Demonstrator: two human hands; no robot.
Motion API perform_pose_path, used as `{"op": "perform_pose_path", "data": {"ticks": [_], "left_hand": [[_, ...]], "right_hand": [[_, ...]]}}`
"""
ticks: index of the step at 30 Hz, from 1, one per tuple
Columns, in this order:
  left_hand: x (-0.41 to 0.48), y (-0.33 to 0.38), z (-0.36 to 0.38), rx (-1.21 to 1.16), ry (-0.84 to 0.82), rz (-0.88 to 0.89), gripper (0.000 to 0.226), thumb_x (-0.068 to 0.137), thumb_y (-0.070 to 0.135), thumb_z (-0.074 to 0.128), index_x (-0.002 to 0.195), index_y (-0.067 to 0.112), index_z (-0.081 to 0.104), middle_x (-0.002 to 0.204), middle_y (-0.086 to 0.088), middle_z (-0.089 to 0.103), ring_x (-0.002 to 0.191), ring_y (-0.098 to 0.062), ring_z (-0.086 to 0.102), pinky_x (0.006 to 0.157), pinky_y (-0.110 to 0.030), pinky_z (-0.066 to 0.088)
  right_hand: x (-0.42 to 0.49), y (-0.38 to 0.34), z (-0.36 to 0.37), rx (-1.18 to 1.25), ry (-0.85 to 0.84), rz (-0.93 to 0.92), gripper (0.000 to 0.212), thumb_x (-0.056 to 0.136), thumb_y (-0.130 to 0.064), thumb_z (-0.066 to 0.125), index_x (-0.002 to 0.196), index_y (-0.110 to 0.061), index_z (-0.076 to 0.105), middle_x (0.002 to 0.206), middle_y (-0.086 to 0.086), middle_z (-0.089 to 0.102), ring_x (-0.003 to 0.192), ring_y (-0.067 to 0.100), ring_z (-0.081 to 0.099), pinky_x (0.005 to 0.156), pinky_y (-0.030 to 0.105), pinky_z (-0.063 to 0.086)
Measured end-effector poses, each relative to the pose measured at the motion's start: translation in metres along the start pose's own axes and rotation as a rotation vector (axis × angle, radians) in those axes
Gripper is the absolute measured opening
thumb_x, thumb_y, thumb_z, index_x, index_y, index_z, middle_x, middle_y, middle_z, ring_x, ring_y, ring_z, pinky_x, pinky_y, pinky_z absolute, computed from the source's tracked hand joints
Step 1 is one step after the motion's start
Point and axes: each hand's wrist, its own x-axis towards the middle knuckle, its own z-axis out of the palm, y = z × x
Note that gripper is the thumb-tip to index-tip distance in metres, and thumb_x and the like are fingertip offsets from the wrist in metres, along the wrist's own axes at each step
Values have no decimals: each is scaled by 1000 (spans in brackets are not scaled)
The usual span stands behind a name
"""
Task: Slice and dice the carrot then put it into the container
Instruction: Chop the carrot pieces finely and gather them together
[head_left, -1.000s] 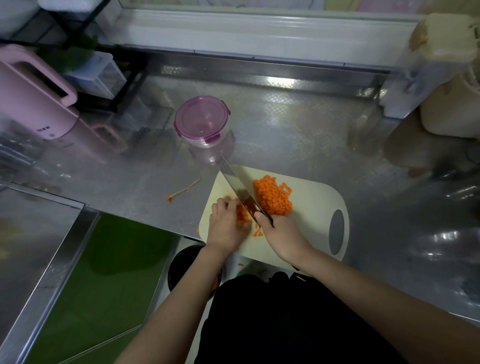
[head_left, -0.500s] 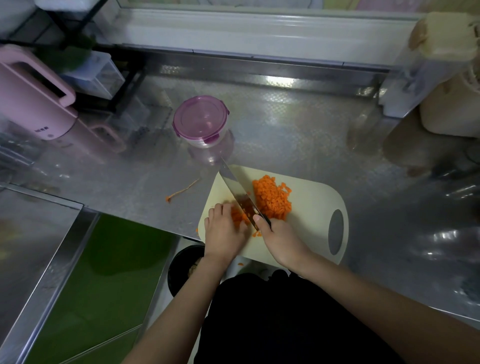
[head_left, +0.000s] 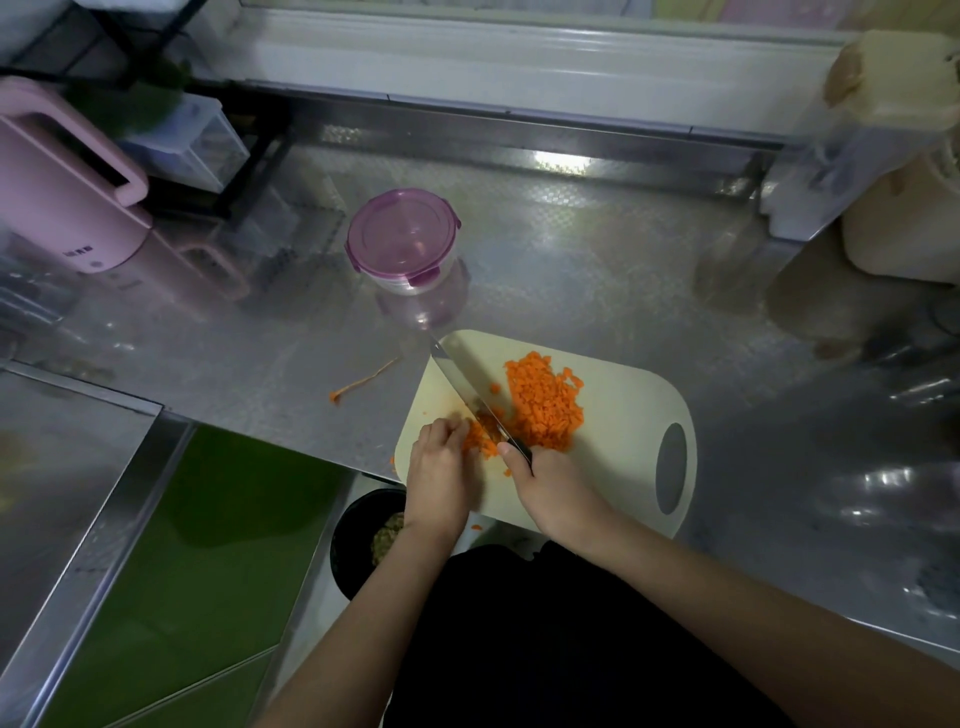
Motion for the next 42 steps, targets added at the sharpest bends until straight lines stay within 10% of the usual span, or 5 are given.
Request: {"op": "perform_pose_path", "data": {"ticks": [9,14,22,32,42], "left_hand": [[1,-4,6,37,67,59,35,69,3,78,102,-1,68,85,-11,61,77,-31,60,66,-35,54],[0,-6,8,57,115,67,30,72,5,76,101,0,68,85,-10,60,75,-29,59,70,-30,37],[1,-8,7,-11,75,45,35,70,4,78,104,2,69,87,-11,64,77,-33,61,70,-39,52],[0,-13,-4,-174,-15,-36,57,81,20,71,133,7,51,129,-9,56,118,-26,48,105,-31,35],[-2,-8,-7,-141,37,-57,28,84,11,66,111,5,67,97,-11,59,94,-29,51,82,-33,42]], "right_hand": [[3,-5,4,-64,60,46,55,99,-46,32,98,-1,62,93,19,65,87,35,63,71,35,47],[9,-4,8,-73,82,29,54,98,-47,34,96,-2,63,93,21,66,87,38,63,73,39,49],[19,-1,-1,56,45,4,45,100,-42,36,61,-20,41,59,-1,47,67,25,52,53,29,28],[4,-6,-12,165,53,-44,47,101,-39,34,60,-17,42,57,-1,43,53,11,42,47,19,27],[5,1,5,90,-4,-11,48,100,-45,32,73,-11,54,62,2,49,65,22,51,58,31,36]]}}
